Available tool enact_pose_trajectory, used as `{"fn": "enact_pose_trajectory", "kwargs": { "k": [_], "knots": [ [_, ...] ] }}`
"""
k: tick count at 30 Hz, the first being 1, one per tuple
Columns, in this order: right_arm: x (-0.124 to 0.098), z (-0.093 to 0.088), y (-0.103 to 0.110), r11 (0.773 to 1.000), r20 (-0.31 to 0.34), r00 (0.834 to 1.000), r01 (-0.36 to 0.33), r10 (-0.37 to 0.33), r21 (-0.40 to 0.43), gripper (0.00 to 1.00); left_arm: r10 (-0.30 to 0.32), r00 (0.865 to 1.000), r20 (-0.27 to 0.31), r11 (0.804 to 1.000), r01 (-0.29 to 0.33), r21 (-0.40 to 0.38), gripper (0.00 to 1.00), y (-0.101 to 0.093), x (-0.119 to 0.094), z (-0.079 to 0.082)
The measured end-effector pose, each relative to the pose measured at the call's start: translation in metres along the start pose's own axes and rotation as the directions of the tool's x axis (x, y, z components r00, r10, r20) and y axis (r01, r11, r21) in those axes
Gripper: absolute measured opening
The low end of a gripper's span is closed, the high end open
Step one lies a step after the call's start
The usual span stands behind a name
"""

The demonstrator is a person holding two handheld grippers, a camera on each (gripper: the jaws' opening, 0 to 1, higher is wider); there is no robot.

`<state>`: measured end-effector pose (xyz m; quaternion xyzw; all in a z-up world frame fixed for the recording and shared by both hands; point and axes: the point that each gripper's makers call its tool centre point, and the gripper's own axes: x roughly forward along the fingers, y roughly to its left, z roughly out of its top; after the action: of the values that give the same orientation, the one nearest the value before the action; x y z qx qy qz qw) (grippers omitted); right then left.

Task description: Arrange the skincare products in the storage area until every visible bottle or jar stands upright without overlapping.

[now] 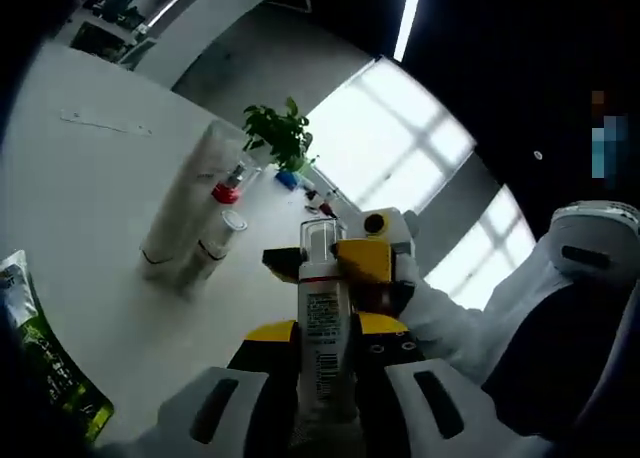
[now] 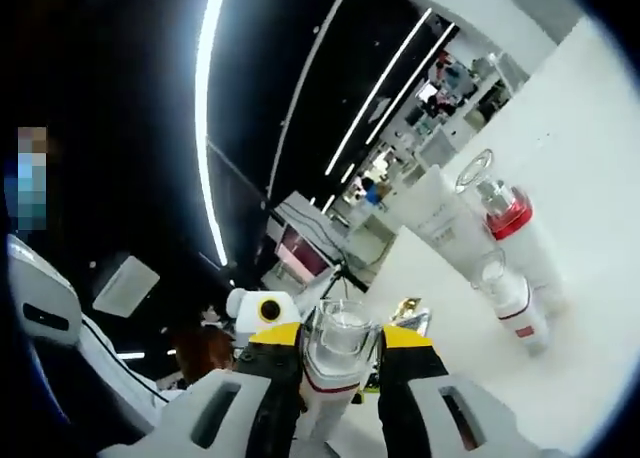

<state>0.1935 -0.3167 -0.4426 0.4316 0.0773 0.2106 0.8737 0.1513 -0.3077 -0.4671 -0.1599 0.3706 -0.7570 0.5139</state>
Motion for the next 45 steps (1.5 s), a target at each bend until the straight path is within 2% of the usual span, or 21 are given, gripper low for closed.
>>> {"fn": "enact_pose_trajectory", "kwargs": {
  "k": [5,9,14,17,18,21,22,23,25,28,29,31,33,35,36,37,39,40,41,44,45],
  "knots": [
    [-0.001,0.001,0.000,1.000,0.009,1.000,-0.009,0.009,0.007,0.26,-0.025,1.000,0.015,0.999,0.025,-0.020,0.16,-0.004,0.000,0.002],
    [-0.004,0.001,-0.002,0.999,0.002,1.000,-0.007,0.007,0.042,0.16,-0.039,0.999,0.020,0.998,0.039,-0.040,0.16,-0.007,0.001,0.000],
    [-0.005,0.003,-0.003,0.998,0.016,1.000,0.002,-0.003,0.066,0.13,-0.021,0.999,0.036,1.000,0.021,-0.017,0.17,-0.006,0.002,0.001],
    [-0.006,0.005,-0.007,0.997,0.028,0.999,0.019,-0.021,0.077,0.12,0.033,0.998,0.054,0.997,-0.036,0.061,0.17,-0.001,0.002,0.006],
    [-0.006,0.006,-0.009,0.997,0.031,0.999,0.029,-0.032,0.077,0.12,0.056,0.996,0.065,0.989,-0.064,0.132,0.18,0.001,0.002,0.008],
    [-0.007,0.005,-0.015,0.996,0.026,0.998,0.063,-0.065,0.066,0.12,0.145,0.988,0.046,0.963,-0.151,0.221,0.19,0.007,0.003,0.005],
    [-0.007,0.003,-0.020,0.995,0.017,0.995,0.096,-0.097,0.035,0.12,0.194,0.981,0.029,0.935,-0.193,0.296,0.19,0.012,0.003,0.005],
    [-0.007,0.001,-0.021,0.994,0.008,0.994,0.109,-0.109,0.025,0.12,0.208,0.978,0.021,0.925,-0.204,0.321,0.19,0.013,0.003,0.004],
    [-0.007,-0.001,-0.024,0.991,-0.002,0.991,0.131,-0.131,0.011,0.12,0.276,0.961,0.000,0.879,-0.253,0.403,0.19,0.015,0.005,0.002],
    [-0.008,0.000,-0.029,0.988,0.003,0.988,0.155,-0.155,0.014,0.12,0.376,0.927,0.013,0.789,-0.327,0.520,0.23,0.021,0.007,0.007],
    [-0.009,0.001,-0.033,0.985,0.008,0.985,0.172,-0.172,0.019,0.12,0.409,0.912,0.024,0.750,-0.351,0.561,0.24,0.024,0.007,0.008],
    [-0.010,0.001,-0.037,0.982,0.021,0.982,0.187,-0.188,0.030,0.11,0.435,0.900,0.028,0.724,-0.367,0.583,0.24,0.024,0.010,0.009],
    [-0.012,0.003,-0.040,0.979,0.034,0.979,0.199,-0.201,0.042,0.11,0.460,0.887,0.034,0.683,-0.378,0.625,0.24,0.026,0.012,0.010],
    [-0.013,0.005,-0.041,0.977,0.051,0.978,0.201,-0.205,0.070,0.11,0.504,0.863,0.022,0.639,-0.390,0.663,0.25,0.030,0.015,0.007],
    [-0.013,0.006,-0.041,0.976,0.059,0.976,0.203,-0.207,0.079,0.11,0.535,0.845,0.022,0.589,-0.392,0.707,0.26,0.033,0.017,0.006],
    [-0.014,0.006,-0.043,0.975,0.060,0.975,0.211,-0.215,0.076,0.11,0.550,0.835,0.021,0.562,-0.388,0.730,0.25,0.034,0.018,0.005],
    [-0.014,0.007,-0.044,0.972,0.064,0.971,0.225,-0.230,0.072,0.11,0.571,0.821,0.015,0.527,-0.381,0.760,0.22,0.034,0.024,0.001],
    [-0.015,0.008,-0.044,0.971,0.071,0.970,0.227,-0.232,0.076,0.11,0.592,0.805,0.026,0.482,-0.380,0.789,0.22,0.036,0.025,0.001],
    [-0.015,0.009,-0.044,0.969,0.080,0.967,0.235,-0.241,0.082,0.11,0.607,0.794,0.037,0.453,-0.383,0.805,0.22,0.037,0.025,0.002],
    [-0.018,0.011,-0.045,0.964,0.104,0.960,0.251,-0.259,0.091,0.11,0.628,0.776,0.060,0.386,-0.377,0.842,0.21,0.040,0.029,0.004],
    [-0.018,0.012,-0.045,0.961,0.116,0.957,0.253,-0.265,0.110,0.11,0.643,0.762,0.069,0.344,-0.369,0.863,0.21,0.041,0.026,0.005]
  ]
}}
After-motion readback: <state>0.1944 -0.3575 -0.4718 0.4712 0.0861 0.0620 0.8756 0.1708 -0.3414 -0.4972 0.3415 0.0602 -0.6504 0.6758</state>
